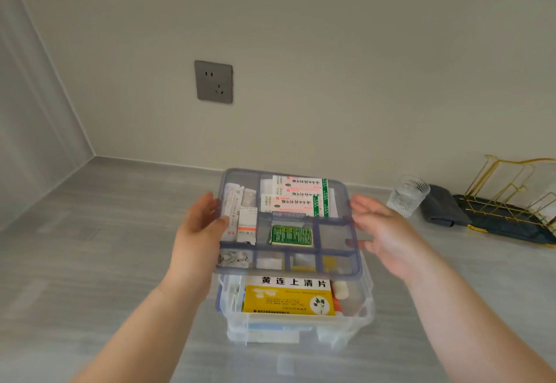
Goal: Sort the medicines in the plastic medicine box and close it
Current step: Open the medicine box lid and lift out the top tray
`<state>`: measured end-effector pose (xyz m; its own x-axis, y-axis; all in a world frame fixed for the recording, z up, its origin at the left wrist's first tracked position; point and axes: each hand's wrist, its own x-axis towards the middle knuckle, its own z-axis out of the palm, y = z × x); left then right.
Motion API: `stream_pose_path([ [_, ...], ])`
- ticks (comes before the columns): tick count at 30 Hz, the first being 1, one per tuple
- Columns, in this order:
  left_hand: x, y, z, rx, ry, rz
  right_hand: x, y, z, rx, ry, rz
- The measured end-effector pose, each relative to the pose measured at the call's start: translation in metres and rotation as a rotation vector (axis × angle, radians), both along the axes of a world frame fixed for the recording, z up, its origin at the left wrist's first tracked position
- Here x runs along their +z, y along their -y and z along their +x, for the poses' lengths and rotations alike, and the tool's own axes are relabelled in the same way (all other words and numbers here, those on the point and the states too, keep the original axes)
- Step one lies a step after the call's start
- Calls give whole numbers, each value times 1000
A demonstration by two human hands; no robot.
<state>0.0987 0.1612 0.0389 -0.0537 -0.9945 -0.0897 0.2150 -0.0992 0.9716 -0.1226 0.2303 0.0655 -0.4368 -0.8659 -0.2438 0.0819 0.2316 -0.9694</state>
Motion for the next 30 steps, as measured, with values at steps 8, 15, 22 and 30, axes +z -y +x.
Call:
stream_pose_path([
  [8,6,92,36,156,57,-42,26,95,31,213,-218,42],
  [15,-40,143,94,257,75,55,-15,195,89,501,-207,178],
  [22,-87,178,104,173,289,37,-82,255,117,615,-369,364],
  [30,-129,196,95,35,791,49,-110,280,104,683,-606,463],
])
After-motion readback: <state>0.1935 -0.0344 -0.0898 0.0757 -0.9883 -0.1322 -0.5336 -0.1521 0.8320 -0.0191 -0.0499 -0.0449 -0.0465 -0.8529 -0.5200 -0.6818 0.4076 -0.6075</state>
